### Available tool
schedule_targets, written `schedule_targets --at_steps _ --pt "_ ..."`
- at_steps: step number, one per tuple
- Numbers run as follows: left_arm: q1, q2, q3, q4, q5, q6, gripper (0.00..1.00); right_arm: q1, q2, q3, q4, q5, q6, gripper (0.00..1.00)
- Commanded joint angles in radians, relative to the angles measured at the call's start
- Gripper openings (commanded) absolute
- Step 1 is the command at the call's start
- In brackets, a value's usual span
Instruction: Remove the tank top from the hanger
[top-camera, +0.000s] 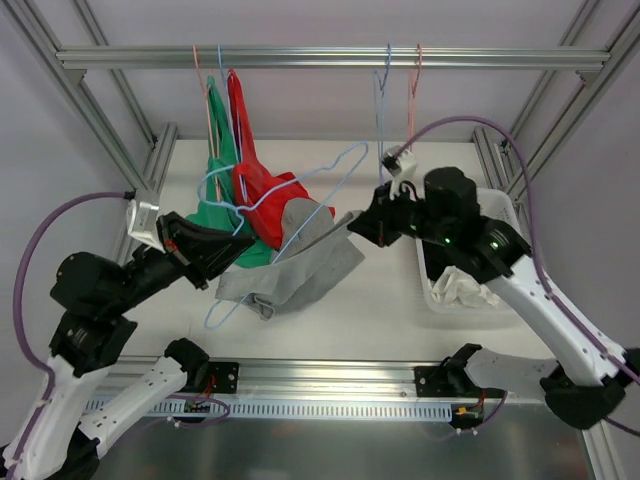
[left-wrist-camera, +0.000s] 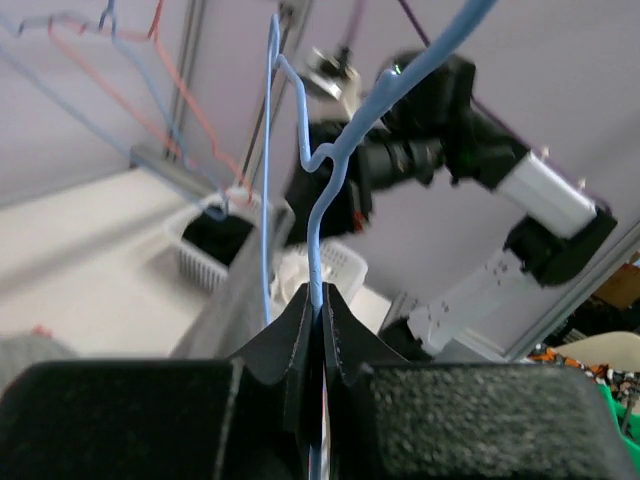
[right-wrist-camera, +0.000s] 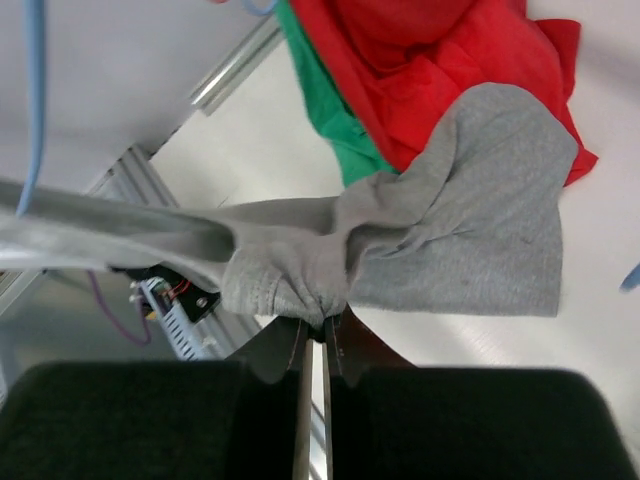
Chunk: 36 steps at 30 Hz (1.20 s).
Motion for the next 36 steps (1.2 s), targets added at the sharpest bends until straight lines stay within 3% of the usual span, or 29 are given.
schedule_targets --at_steps 1,5,10,13,18,24,25,28,34,35,36 --pt "-0.015 0.117 -0.063 0.661 0.071 -0.133 0.0 -0.002 -0.201 -0.09 0.024 -0.11 -0.01 0.0" --pt "-0.084 0.228 -0.097 0.972 -0.04 -0.091 0.0 -0.001 -0.374 -0.091 -0.077 -0.174 -0.016 0.0" --pt "-0.13 0.406 -0.022 1.086 -0.131 0.01 0.0 -0.001 -0.439 0.023 -0.258 -0.098 -0.072 0.0" --pt "-0.13 0.435 -0.061 1.145 -0.246 0.058 0.0 -0.001 -0.408 0.032 -0.297 -0.127 -0.08 0.0" --pt "-0.13 0.437 -0.176 1.218 -0.243 0.157 0.0 0.03 -0.324 -0.061 -0.212 -0.127 -0.051 0.0" --pt "-0.13 0.47 -0.344 1.543 -0.228 0.161 0.0 0.157 -0.093 -0.181 -0.14 0.048 -0.031 0.0" --pt "-0.13 0.473 -0.354 1.562 -0.229 0.161 0.0 0.165 -0.076 -0.219 -0.14 0.138 -0.028 0.0" --pt "-0.133 0.445 -0.359 1.487 -0.237 0.19 0.0 0.162 -0.13 -0.311 -0.136 0.335 0.042 0.0" --pt "-0.147 0.337 -0.433 1.352 -0.395 0.274 0.0 0.168 -0.177 -0.345 -0.139 0.304 0.056 0.0" --pt "-0.149 0.314 -0.43 1.214 -0.436 0.247 0.0 0.17 -0.174 -0.356 -0.125 0.272 0.056 0.0" --pt "-0.147 0.29 -0.422 1.12 -0.489 0.222 0.0 0.171 -0.171 -0.367 -0.076 0.242 0.061 0.07"
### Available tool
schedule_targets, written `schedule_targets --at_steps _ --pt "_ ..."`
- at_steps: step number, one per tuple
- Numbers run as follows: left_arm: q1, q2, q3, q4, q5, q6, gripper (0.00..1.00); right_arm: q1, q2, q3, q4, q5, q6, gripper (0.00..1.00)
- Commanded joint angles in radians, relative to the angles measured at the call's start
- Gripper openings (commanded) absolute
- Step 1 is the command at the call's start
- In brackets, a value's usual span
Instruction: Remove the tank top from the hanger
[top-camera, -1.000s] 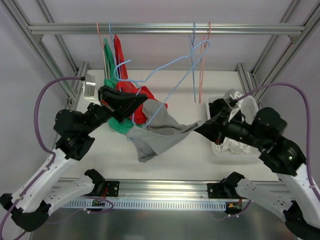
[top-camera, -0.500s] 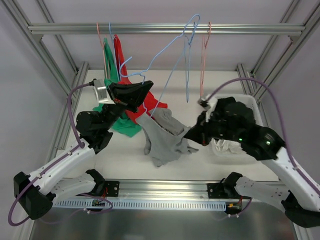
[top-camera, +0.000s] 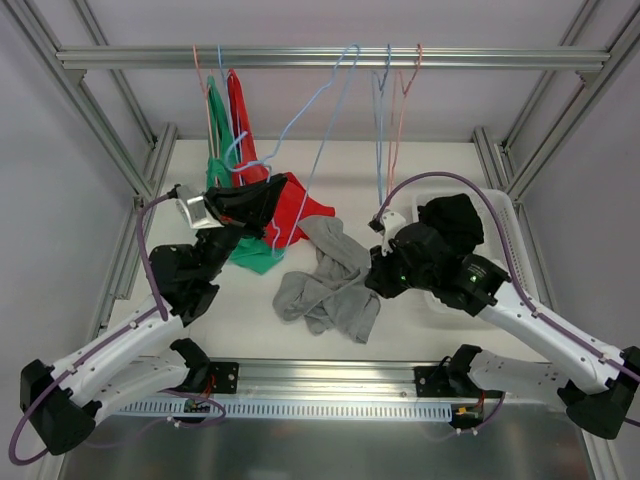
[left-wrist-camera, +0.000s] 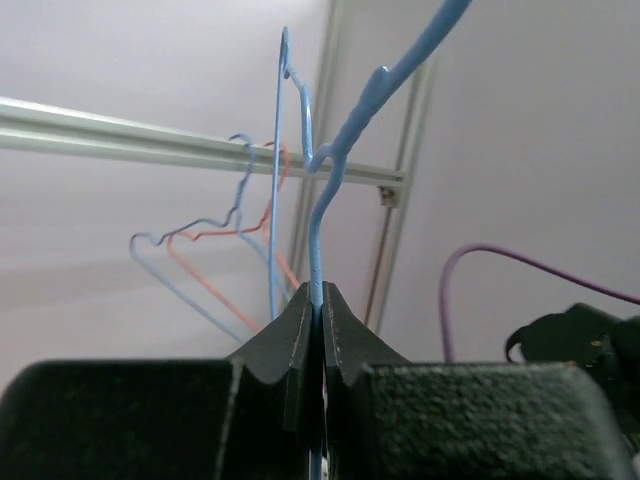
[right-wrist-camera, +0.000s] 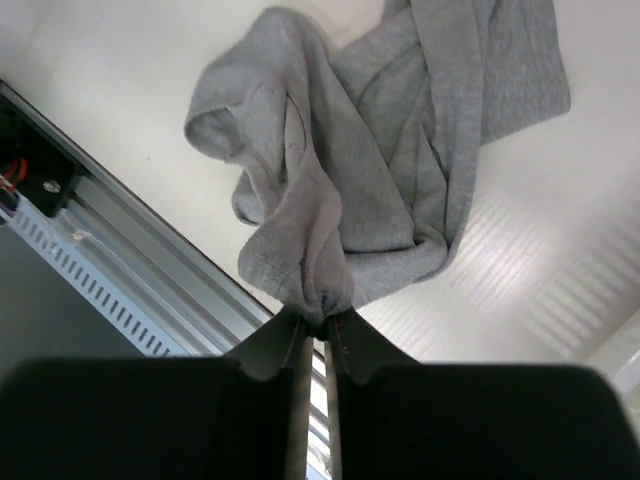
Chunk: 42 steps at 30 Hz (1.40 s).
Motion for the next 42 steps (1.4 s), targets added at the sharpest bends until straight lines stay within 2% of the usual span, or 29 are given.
schedule_targets --at_steps 1,2,3,4,5,9,12,15,18,19,22,28,32,36,39,42 --pt "-0.009 -0.101 0.024 -0.232 -0.239 -0.016 0.0 0.008 -0.009 -0.017 0.126 -0.044 0.029 0.13" --pt "-0.009 -0.11 0.035 -0.378 -0.255 -0.029 0.0 0.011 -0.002 -0.031 0.155 -0.083 0.032 0.24" --pt "-0.009 -0.116 0.047 -0.444 -0.265 -0.036 0.0 0.011 0.021 -0.028 0.181 -0.085 0.033 0.75" --pt "-0.01 -0.118 0.084 -0.512 -0.263 -0.045 0.0 0.011 0.034 -0.017 0.18 -0.069 0.035 0.93" --pt "-0.01 -0.113 0.113 -0.651 -0.26 -0.052 0.0 0.01 0.043 0.007 0.172 -0.024 0.035 0.99" --pt "-0.021 -0.069 0.23 -0.97 -0.329 -0.133 0.0 0.008 -0.004 0.067 0.125 0.046 0.014 1.0" --pt "-0.027 -0.044 0.271 -1.072 -0.38 -0.165 0.0 0.008 -0.099 0.101 0.077 0.096 -0.003 1.0" --pt "-0.027 0.021 0.34 -1.12 -0.366 -0.126 0.0 0.01 -0.208 0.122 0.062 0.109 -0.009 1.0" --pt "-0.027 0.211 0.504 -1.163 -0.316 -0.067 0.0 0.008 -0.282 0.144 0.034 0.094 -0.016 1.0" --pt "-0.029 0.261 0.623 -1.224 -0.315 -0.055 0.0 0.008 -0.296 0.152 0.029 0.082 -0.017 0.99" --pt "-0.032 0.434 0.847 -1.311 -0.35 -0.03 0.0 0.01 -0.353 0.142 0.028 0.022 -0.008 0.99" --pt "-0.041 0.623 1.095 -1.341 -0.421 -0.03 0.0 0.008 -0.462 0.116 -0.015 0.037 0.009 0.99" --pt "-0.046 0.729 1.242 -1.341 -0.401 -0.016 0.0 0.01 -0.475 0.101 -0.04 0.037 0.006 0.99" --pt "-0.05 0.866 1.426 -1.345 -0.461 0.005 0.0 0.008 -0.463 0.078 -0.04 0.027 0.006 0.99" --pt "-0.05 0.955 1.525 -1.35 -0.489 0.028 0.0 0.008 -0.446 0.064 -0.04 0.017 0.01 0.99" --pt "-0.049 1.006 1.553 -1.353 -0.495 0.027 0.0 0.008 -0.445 0.05 -0.037 0.017 0.018 1.0"
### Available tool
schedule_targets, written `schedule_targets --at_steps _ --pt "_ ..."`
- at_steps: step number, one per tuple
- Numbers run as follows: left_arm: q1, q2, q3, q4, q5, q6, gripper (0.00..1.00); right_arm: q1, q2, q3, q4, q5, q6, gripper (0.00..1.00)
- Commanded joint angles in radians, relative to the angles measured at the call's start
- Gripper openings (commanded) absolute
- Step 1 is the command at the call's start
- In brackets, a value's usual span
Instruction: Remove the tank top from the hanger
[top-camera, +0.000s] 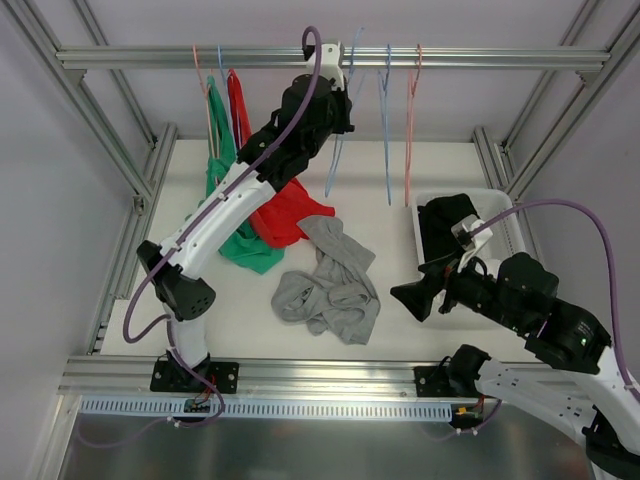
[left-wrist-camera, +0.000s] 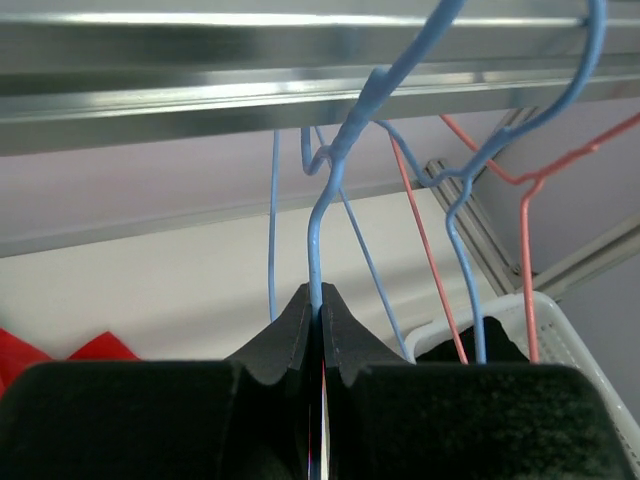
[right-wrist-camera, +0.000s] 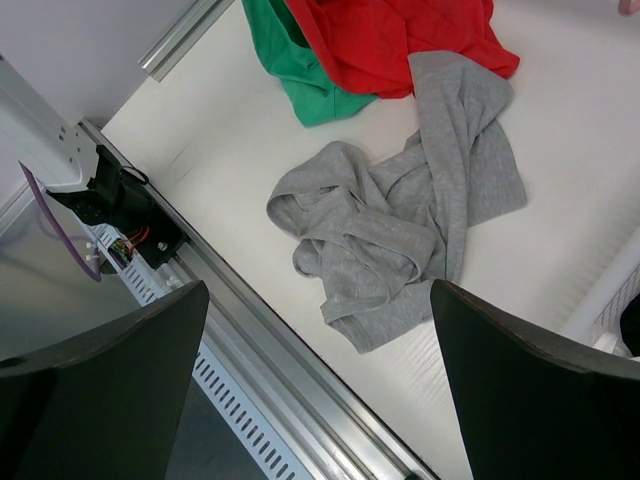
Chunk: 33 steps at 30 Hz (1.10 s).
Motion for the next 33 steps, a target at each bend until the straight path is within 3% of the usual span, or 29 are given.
schedule_targets --at_steps 1,8,11,16,19,20,29,33 --pt "-0.004 0.045 0.059 0.005 -0.05 0.02 0.0 0.003 0.006 -0.016 0.015 -0.016 0.012 0.99" --pt "0.0 0.063 0.016 0.002 -0.029 -0.012 0.0 0.001 0.001 -0.049 0.026 -0.047 0.013 0.99" --pt "-0.001 0.014 -0.027 0.0 -0.012 -0.026 0.11 0.001 0.026 -0.091 0.061 -0.076 0.009 0.99" --pt "-0.007 -0.12 -0.122 0.002 -0.006 -0.018 0.57 0.004 0.185 -0.129 0.135 -0.215 -0.034 1.0" --pt "-0.013 -0.249 -0.236 0.002 -0.017 0.01 0.68 0.007 0.303 -0.134 0.184 -0.21 -0.076 0.99" --pt "-0.013 -0.327 -0.313 0.0 -0.039 0.013 0.98 0.007 0.329 -0.134 0.193 -0.202 -0.111 1.0" --pt "-0.013 -0.928 -0.913 -0.003 -0.178 -0.075 0.99 0.009 0.706 -0.065 0.291 -0.068 -0.273 0.99" --pt "-0.013 -1.111 -1.046 -0.032 -0.173 -0.063 0.99 0.009 0.863 -0.034 0.304 -0.091 -0.457 0.99"
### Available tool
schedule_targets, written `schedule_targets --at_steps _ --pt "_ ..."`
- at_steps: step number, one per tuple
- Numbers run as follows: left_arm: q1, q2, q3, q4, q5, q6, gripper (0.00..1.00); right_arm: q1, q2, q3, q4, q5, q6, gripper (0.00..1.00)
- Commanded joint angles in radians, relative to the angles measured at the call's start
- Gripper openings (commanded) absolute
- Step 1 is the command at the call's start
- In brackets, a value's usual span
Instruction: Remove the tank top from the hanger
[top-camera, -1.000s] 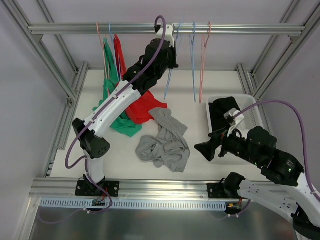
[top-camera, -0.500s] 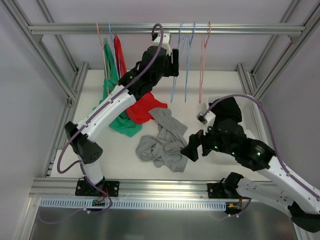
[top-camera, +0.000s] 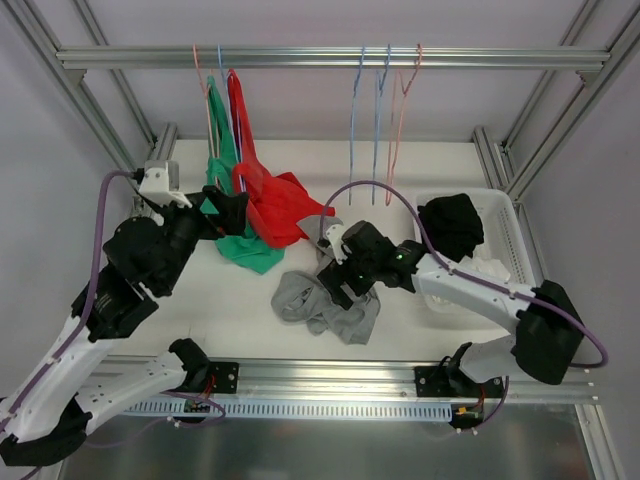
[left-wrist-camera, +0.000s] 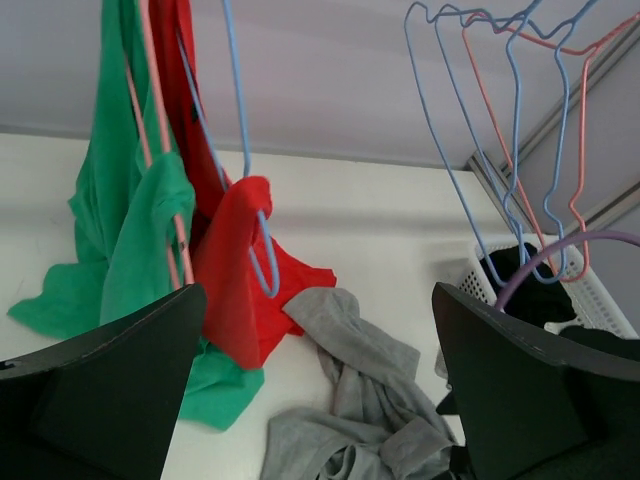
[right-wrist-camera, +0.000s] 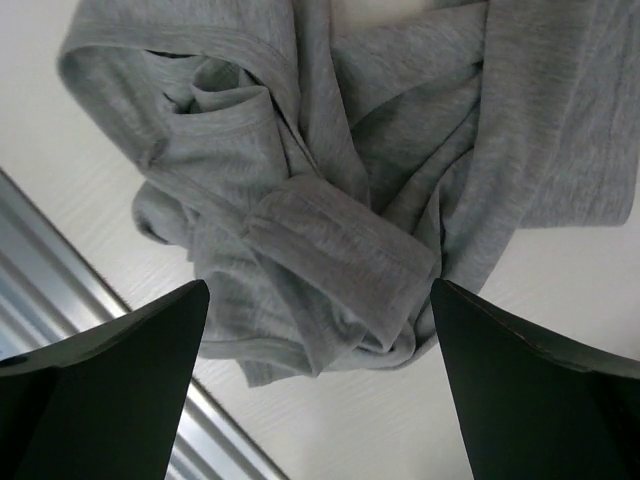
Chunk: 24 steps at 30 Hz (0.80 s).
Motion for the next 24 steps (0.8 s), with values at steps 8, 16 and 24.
schedule_targets --at_steps 8,16,24 --pt "-0.013 -0.205 -0.139 -0.183 -0.023 0.047 0.99 -0.03 0.246 0.036 0.188 0.075 -0.426 1.0" --pt "-0.013 -0.205 -0.131 -0.266 0.027 0.055 0.99 -0.059 0.338 -0.002 0.311 0.029 -0.5 1.0" --pt "-0.013 -0.174 -0.113 -0.283 0.081 0.062 0.99 -0.067 0.489 0.059 0.134 -0.192 -0.341 0.95"
